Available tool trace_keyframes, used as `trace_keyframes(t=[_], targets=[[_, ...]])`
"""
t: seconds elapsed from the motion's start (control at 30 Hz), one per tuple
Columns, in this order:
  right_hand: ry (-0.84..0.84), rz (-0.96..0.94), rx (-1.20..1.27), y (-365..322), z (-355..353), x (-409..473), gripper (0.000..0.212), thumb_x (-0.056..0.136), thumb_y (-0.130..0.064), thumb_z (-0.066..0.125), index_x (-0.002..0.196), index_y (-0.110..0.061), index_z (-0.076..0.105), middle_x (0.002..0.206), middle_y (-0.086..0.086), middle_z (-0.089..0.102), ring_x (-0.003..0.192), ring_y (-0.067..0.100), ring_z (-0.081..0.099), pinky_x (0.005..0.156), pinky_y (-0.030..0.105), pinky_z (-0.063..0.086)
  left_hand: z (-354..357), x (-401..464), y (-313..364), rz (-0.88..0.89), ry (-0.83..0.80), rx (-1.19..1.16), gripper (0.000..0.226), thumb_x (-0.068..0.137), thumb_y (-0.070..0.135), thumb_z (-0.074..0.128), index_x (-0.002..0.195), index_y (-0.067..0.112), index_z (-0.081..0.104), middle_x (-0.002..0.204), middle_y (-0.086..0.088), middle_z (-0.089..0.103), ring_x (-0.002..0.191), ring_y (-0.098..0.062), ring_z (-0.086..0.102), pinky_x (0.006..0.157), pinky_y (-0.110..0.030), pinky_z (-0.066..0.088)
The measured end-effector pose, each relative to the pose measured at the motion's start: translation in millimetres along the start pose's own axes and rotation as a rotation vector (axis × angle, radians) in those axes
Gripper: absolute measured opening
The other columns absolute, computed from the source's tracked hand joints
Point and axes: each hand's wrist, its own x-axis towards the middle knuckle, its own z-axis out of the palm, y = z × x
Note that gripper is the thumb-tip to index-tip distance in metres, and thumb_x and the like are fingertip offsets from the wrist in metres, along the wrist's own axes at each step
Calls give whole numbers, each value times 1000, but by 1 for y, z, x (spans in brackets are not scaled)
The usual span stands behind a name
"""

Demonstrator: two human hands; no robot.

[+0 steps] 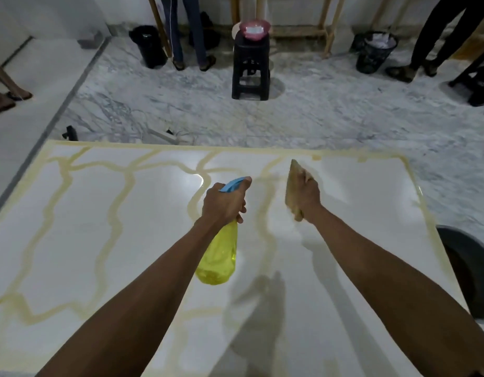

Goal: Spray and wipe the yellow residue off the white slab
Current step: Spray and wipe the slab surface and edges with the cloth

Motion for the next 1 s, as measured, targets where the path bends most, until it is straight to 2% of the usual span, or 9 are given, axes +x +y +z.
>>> trace_keyframes(t=[0.13,0.2,0.3,0.33,0.4,0.5,0.63,0.83,1.0], targets=[[157,-349,-515,-19,3,86,42,103,-39,29,134,-22,52,105,20,68,92,41,65,80,46,54,-1,41,15,59,-3,55,60,95,58,68,102,-1,74,79,-14,78,40,-16,64,44,-20,49],[113,-379,-731,-21,24,126,41,102,-38,36,135,-18,51,114,24,65,101,43,63,86,49,50,-2,62,15,75,2,53,55,96,57,67,94,2,75,78,-14,78,42,-17,65,46,-21,50],[-232,-191,-996,13,74,162,60,104,-53,29,158,-29,16,163,21,15,149,41,16,118,58,15,-5,89,8,50,20,22,57,97,57,67,94,1,76,73,-11,76,50,-20,70,49,-27,57],[-272,-172,-1079,34,89,167,61,103,-58,24,157,-39,3,166,15,-4,152,39,-5,119,61,-2,-7,96,3,37,27,22,58,97,57,67,96,0,76,73,-10,76,51,-20,70,49,-28,57],[-216,-209,-1105,69,104,170,57,102,-58,21,154,-49,0,166,10,-14,151,37,-19,116,62,-14,-11,103,-6,14,35,29,60,96,58,67,98,-1,75,75,-10,76,50,-18,70,48,-25,55],[-146,-293,-1101,80,103,156,54,103,-56,24,154,-49,10,167,9,-7,152,36,-15,117,63,-13,-20,104,-18,4,33,96,62,97,59,65,88,-2,73,77,-12,78,45,-18,68,48,-23,54],[-161,-356,-1120,89,100,127,54,102,-56,24,154,-46,15,168,9,0,152,38,-8,118,64,-7,-30,96,-27,-7,31,110,64,97,59,65,76,-1,72,73,-13,76,60,-32,76,61,-39,66],[-200,-407,-1134,117,90,54,58,101,-57,19,156,-40,18,167,12,3,152,40,-5,118,62,-9,-34,68,-42,-25,32,81,71,93,59,69,108,-10,70,78,-15,75,56,-18,73,46,-27,57],[-224,-406,-1084,144,73,-32,66,97,-58,15,156,-31,25,166,15,9,152,41,2,119,63,-3,-38,18,-67,-21,2,90,69,95,59,68,106,-8,71,74,-10,74,62,-25,76,49,-30,60]])
